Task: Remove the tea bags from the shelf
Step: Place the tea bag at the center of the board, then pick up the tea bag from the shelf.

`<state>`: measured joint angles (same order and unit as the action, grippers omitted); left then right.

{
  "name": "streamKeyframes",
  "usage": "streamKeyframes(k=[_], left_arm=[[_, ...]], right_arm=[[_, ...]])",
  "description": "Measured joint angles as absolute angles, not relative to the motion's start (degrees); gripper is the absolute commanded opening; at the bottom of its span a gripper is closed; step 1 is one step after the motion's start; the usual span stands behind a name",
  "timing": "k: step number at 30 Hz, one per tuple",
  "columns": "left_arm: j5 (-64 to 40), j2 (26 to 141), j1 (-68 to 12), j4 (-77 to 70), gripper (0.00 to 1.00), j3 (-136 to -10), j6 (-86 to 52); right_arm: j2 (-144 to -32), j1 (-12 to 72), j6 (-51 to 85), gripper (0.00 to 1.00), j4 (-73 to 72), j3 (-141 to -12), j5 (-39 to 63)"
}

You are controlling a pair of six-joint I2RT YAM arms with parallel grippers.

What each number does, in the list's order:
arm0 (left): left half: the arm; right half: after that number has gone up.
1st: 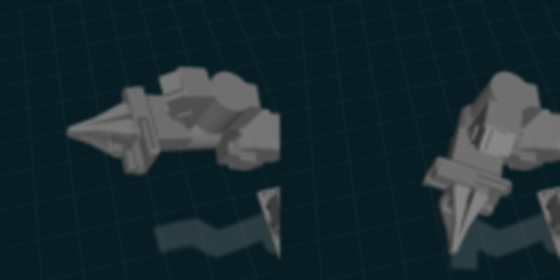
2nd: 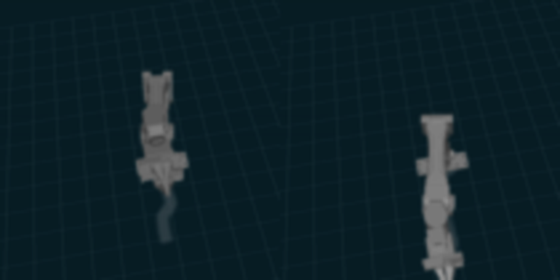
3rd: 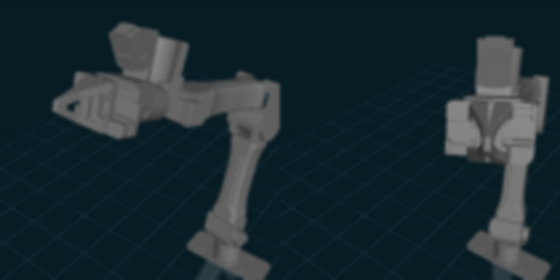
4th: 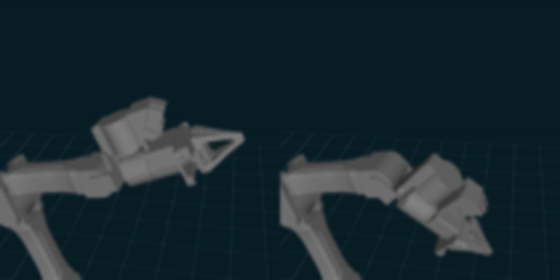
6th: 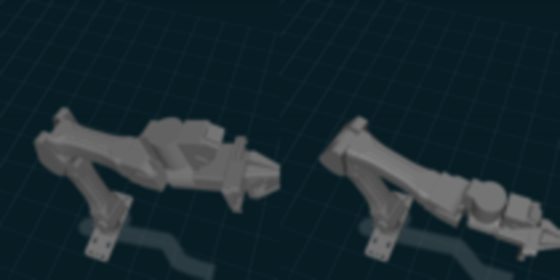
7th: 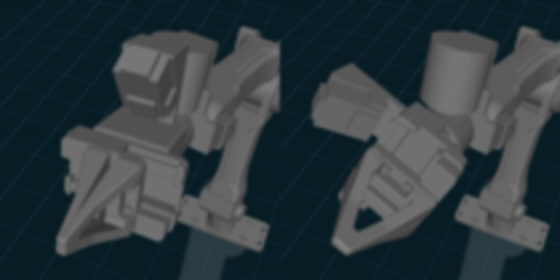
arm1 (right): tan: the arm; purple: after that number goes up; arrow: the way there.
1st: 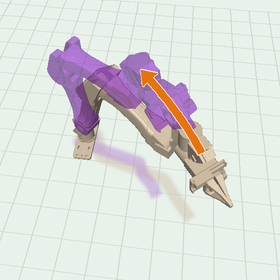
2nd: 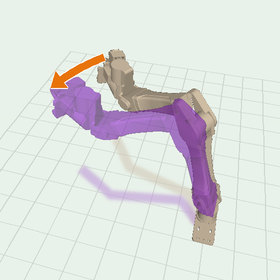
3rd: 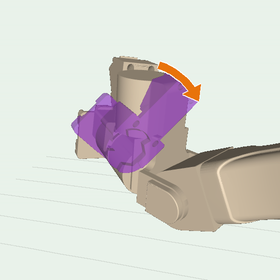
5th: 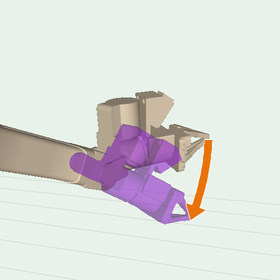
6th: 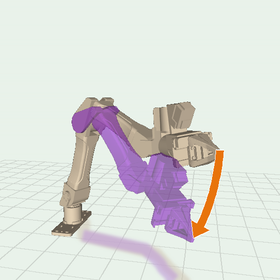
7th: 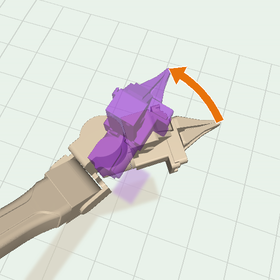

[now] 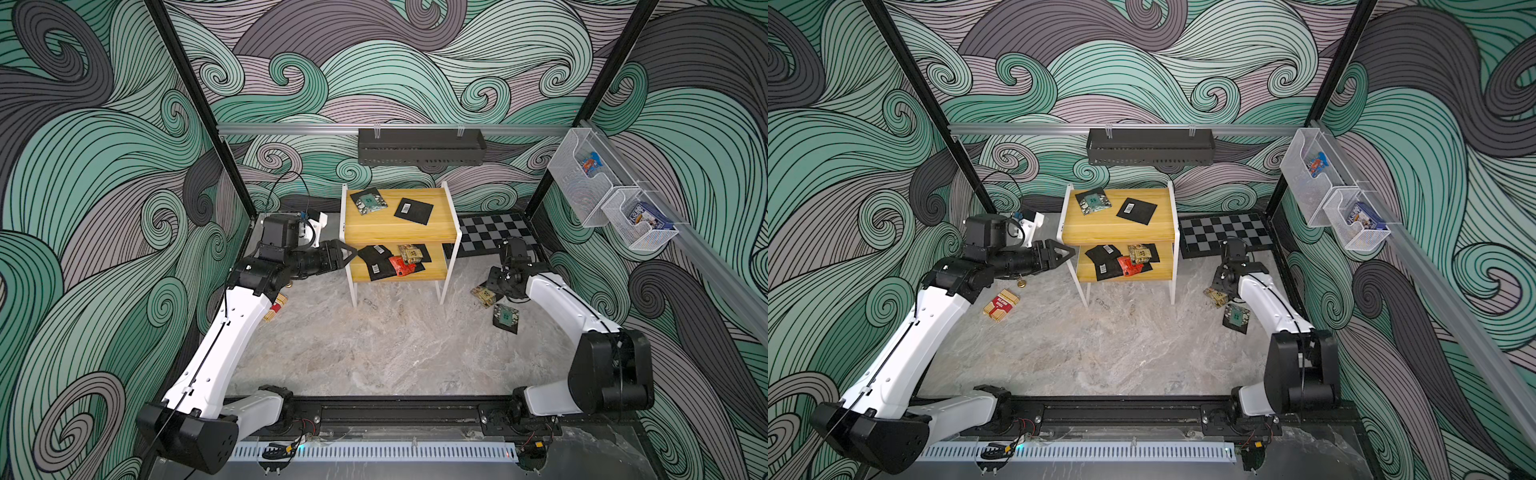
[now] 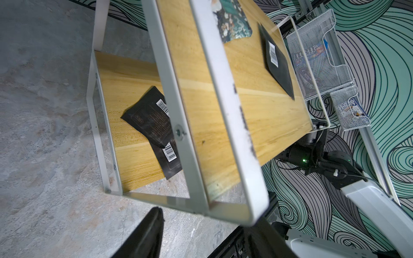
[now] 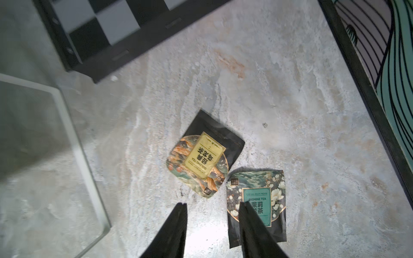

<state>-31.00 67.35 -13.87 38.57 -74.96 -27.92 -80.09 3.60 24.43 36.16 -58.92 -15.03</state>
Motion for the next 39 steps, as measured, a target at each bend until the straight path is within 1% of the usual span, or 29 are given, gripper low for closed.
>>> streamKeyframes(k=[7,14,19,25,27,32,39], left_arm=[[-30.81,67.68,-13.87,38.74,0.6,-77.06,-27.94],[-29.36,68.18,-13.87,39.51,0.6,-79.64,-28.05],[-27.29,68.58,-13.87,40.14,0.6,-81.97,-28.6],[-24.75,70.08,-13.87,41.58,0.6,-85.17,-29.12],[-24.18,70.78,-13.87,42.35,0.6,-86.3,-29.17],[-23.44,73.32,-13.89,44.4,0.6,-89.84,-29.17],[-23.18,74.83,-13.87,46.46,0.6,-91.74,-29.19]], right_arm=[[-72.23,4.01,23.29,0.53,37.6,-62.37,-9.89],[-66.67,5.8,20.56,0.57,39.66,-67.77,-5.39],[-64.97,7.73,18.11,0.66,40.69,-73.06,-2.55],[-64.55,10.15,15.51,0.69,42.89,-79.64,0.67],[-64.73,11.05,14.39,0.74,43.48,-82.0,1.89],[-65.54,12.91,12.34,0.79,44.77,-86.7,3.97],[-70.3,16.21,10.33,0.86,46.74,-95.66,7.42]])
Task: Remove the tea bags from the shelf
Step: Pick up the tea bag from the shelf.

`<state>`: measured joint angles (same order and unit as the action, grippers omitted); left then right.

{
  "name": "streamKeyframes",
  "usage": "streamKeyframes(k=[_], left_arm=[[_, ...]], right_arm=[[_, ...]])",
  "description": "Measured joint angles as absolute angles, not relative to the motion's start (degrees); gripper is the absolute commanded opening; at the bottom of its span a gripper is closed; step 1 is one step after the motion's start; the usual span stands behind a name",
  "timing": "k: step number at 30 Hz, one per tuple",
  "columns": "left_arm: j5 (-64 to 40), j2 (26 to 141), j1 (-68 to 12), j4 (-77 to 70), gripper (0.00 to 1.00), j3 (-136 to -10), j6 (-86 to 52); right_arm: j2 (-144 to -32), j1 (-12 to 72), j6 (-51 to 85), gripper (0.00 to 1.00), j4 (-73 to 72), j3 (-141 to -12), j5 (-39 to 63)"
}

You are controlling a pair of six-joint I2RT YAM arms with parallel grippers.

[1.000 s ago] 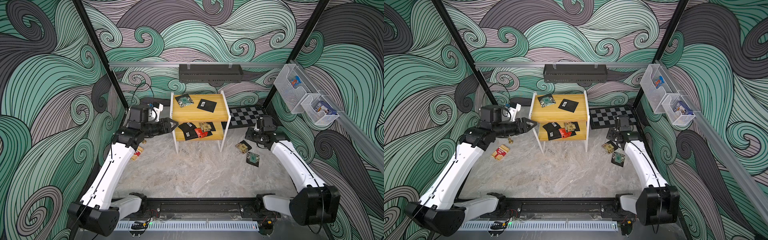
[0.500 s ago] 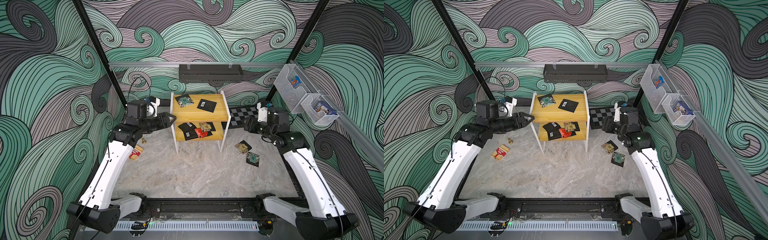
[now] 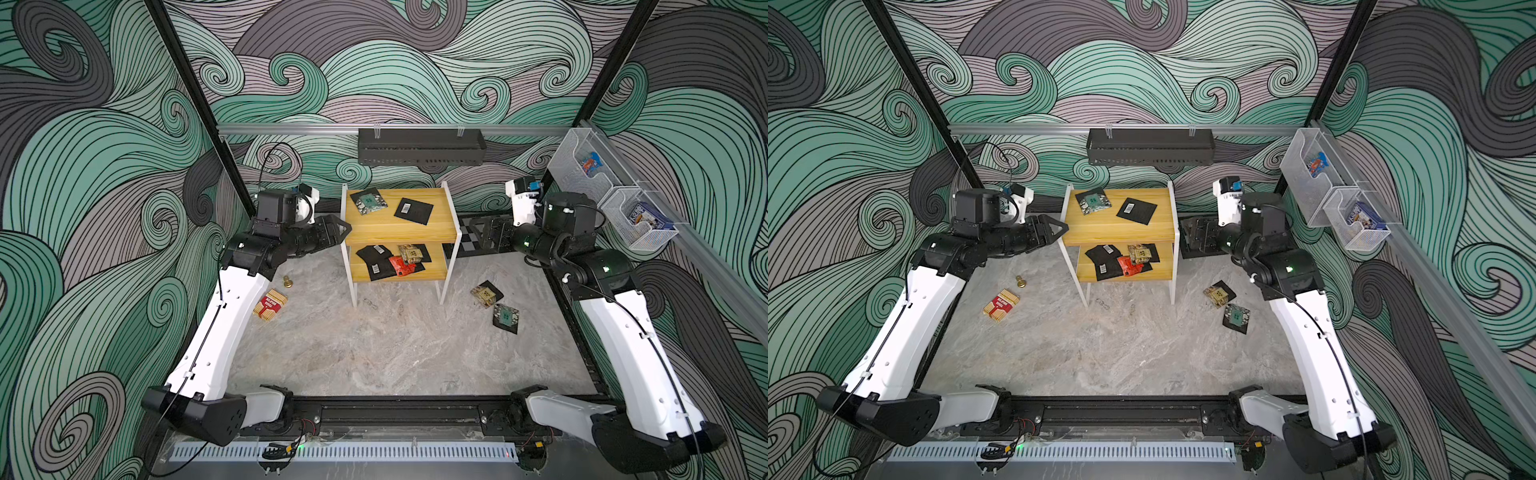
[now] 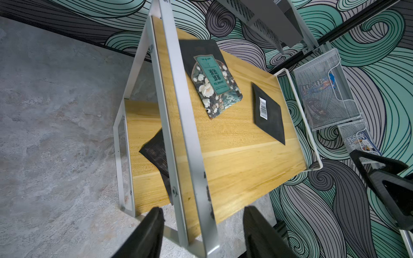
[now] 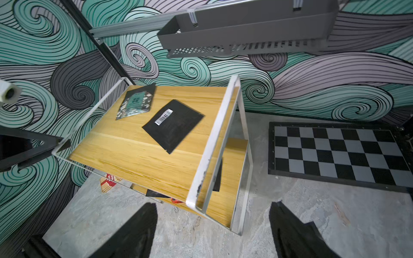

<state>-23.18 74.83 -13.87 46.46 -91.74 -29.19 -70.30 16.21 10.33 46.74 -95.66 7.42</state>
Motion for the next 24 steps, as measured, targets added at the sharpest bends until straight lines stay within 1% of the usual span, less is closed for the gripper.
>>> streamKeyframes(k=[10,11,12,19,24], left_arm=[[-23.4,75.94,-13.87,47.37,0.6,-91.83,-29.17],[-23.44,75.99,-13.87,47.48,0.6,-91.83,-29.17],[-23.51,76.01,-13.87,47.59,0.6,-91.83,-29.17],[-23.86,76.01,-13.87,48.01,0.6,-91.83,-29.15],[-24.23,76.01,-13.87,48.03,0.6,-91.83,-29.15]], right_arm=[[-81.67,22.98,6.59,0.89,49.28,-108.12,14.2],[-82.76,23.51,6.28,0.95,49.56,-109.1,14.57],[-84.01,24.12,5.69,0.96,49.82,-110.19,14.98],[-92.14,27.38,3.16,0.95,52.56,-117.36,15.49],[-97.38,28.29,1.69,0.94,54.65,-122.61,14.09]])
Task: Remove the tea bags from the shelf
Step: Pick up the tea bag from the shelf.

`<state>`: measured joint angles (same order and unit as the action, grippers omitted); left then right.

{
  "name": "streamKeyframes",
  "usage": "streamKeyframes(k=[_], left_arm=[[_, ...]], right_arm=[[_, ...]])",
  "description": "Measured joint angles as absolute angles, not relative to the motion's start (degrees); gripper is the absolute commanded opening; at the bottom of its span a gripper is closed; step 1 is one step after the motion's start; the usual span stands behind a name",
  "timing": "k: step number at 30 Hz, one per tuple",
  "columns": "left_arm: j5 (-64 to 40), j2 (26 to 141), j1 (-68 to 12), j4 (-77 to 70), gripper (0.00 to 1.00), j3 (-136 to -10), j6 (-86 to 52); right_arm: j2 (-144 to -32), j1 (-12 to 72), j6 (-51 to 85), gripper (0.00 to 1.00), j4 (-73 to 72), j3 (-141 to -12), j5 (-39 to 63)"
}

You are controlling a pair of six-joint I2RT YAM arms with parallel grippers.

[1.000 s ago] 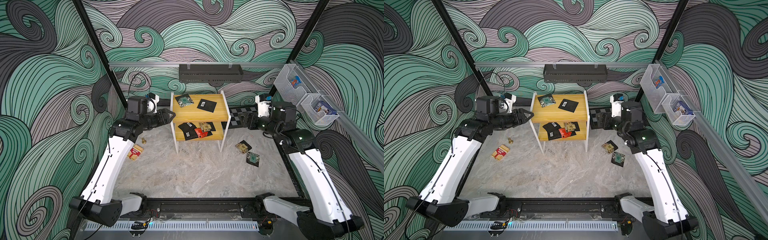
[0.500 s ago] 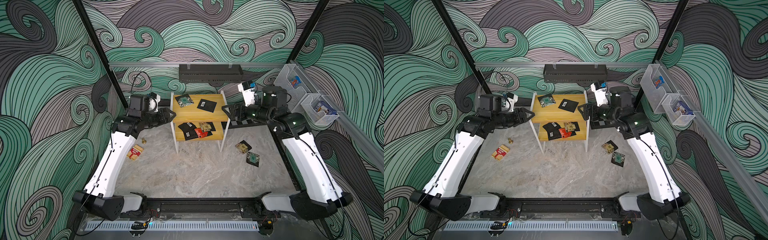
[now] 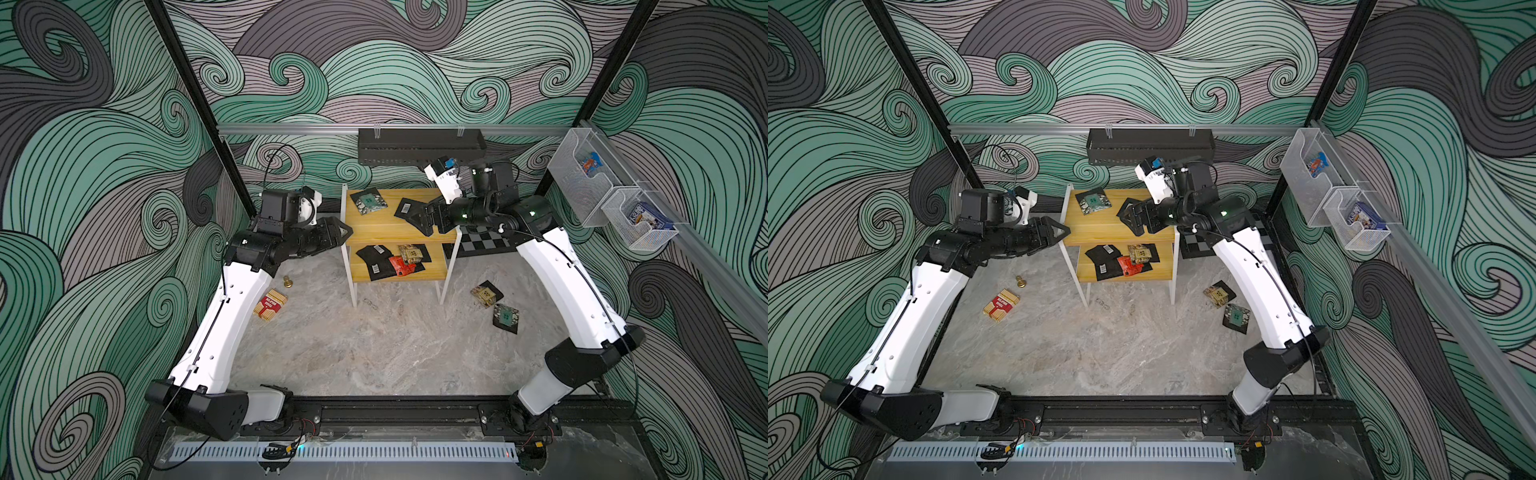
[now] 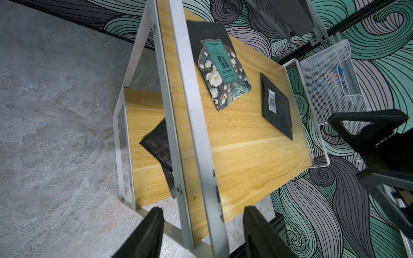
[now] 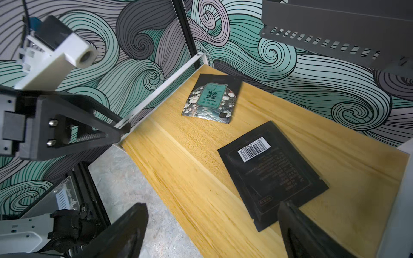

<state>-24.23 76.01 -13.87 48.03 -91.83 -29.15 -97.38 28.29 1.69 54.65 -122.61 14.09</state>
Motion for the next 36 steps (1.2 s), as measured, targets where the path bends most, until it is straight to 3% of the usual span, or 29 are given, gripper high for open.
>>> streamKeyframes(k=[15,36], left_arm=[[-24.67,76.01,-13.87,48.12,0.6,-91.81,-28.97],[-24.75,76.03,-13.87,48.45,0.6,-90.5,-28.71]], right_arm=[[-108.88,30.63,-0.25,0.91,58.24,-131.61,9.04],[-100.57,32.08,-1.13,0.9,58.17,-121.58,11.51]])
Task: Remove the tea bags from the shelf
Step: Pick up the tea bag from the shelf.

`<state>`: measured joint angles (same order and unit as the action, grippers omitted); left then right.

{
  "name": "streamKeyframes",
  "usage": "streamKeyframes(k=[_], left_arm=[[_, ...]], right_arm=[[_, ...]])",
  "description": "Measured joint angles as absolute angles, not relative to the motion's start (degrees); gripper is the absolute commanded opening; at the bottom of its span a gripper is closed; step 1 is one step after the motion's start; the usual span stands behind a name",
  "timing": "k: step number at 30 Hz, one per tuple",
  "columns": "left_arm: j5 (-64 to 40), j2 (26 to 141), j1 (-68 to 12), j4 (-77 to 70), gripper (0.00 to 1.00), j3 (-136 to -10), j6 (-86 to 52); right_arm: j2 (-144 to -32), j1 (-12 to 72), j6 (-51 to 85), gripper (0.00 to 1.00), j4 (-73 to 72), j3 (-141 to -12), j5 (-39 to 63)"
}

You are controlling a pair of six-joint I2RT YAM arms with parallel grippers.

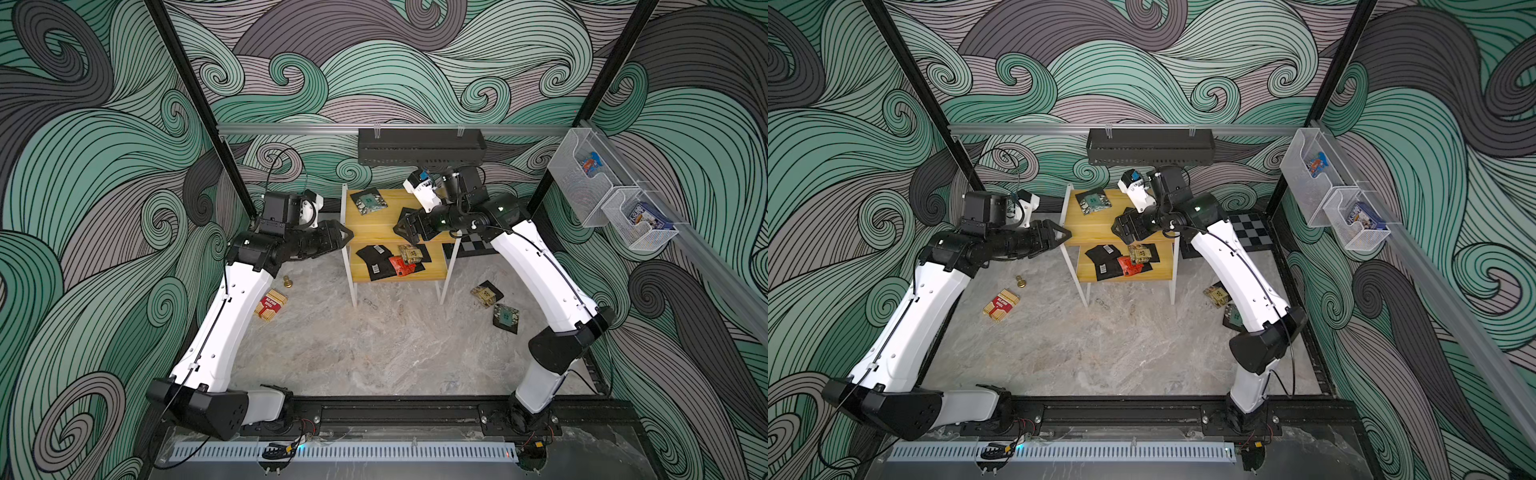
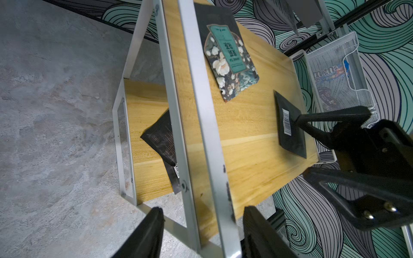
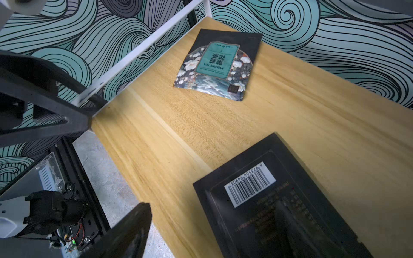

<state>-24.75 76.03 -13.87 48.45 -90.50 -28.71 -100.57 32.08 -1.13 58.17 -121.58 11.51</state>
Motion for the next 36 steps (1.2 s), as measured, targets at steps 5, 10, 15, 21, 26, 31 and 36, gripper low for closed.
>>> streamKeyframes(k=[5,10,15,21,26,31,36], left_arm=[[-24.86,76.03,-13.87,48.42,0.6,-90.45,-28.71],[-24.93,76.03,-13.85,48.42,0.6,-89.76,-28.71],[-24.97,76.01,-13.85,48.34,0.6,-89.54,-28.71],[-25.1,76.01,-13.85,48.27,0.6,-88.82,-28.73],[-25.12,76.01,-13.85,48.18,0.6,-88.75,-28.73],[-25.12,75.99,-13.85,48.18,0.6,-88.75,-28.75],[-25.12,75.96,-13.85,48.14,0.6,-88.75,-28.75]], right_arm=[[-98.96,33.1,-2.87,0.9,58.37,-119.63,11.38],[-97.03,34.92,-5.67,0.9,58.43,-116.92,10.85],[-95.79,36.34,-7.9,0.86,58.33,-114.96,9.3],[-95.22,38.52,-11.22,0.81,57.93,-113.82,4.08],[-95.2,40.07,-13.3,0.81,57.58,-113.47,0.14],[-94.7,41.3,-14.87,0.82,56.8,-113.23,-1.76],[-94.7,41.56,-16.05,0.87,56.42,-115.61,-3.11]])
